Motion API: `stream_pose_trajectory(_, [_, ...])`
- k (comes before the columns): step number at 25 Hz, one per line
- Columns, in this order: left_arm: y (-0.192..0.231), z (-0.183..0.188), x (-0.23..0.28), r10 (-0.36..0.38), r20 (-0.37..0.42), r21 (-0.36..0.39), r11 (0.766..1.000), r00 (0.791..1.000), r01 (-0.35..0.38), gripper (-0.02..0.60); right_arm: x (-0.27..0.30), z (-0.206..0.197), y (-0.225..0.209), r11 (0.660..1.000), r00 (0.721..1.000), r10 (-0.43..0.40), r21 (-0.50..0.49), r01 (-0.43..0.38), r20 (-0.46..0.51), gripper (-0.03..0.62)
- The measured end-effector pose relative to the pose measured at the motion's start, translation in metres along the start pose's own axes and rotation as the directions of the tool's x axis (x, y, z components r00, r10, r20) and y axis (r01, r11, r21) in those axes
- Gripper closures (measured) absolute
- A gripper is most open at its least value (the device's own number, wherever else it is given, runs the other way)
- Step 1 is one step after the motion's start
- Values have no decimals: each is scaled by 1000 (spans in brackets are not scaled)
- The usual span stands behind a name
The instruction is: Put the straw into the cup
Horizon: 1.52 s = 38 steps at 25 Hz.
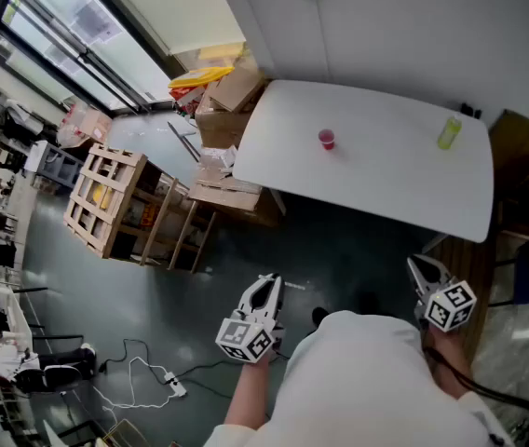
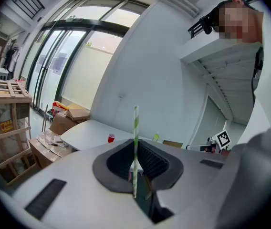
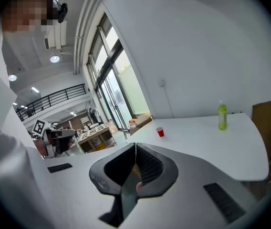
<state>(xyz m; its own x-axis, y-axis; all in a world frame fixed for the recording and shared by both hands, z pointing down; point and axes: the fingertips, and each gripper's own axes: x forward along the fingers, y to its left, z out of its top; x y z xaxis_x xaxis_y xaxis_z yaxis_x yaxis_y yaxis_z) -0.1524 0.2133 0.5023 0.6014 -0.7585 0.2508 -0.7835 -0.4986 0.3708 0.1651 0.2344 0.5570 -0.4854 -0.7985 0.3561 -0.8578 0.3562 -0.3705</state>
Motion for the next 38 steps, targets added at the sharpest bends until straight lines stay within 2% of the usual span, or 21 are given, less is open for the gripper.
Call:
stream_pose_trajectory(13, [-12, -4, 3, 14, 8, -7, 1000, 1000, -13, 557, -7, 0, -10, 1000, 1000, 19, -9, -18, 12, 560])
stream_pose_trajectory(20, [-19, -10, 5, 38, 10, -14, 999, 999, -38, 557, -12, 2, -20, 999, 999, 34, 34, -35, 12, 559])
stream_pose_trajectory(31, [-40, -17, 10, 123, 28, -25, 992, 992, -122, 557, -28, -1, -47, 995, 994, 95, 12, -94, -59, 559])
stream_pose_trajectory(38, [-50, -23, 21, 142, 33, -12, 990, 989, -142, 557, -19, -6, -57, 991, 986, 131, -14, -133, -104, 559])
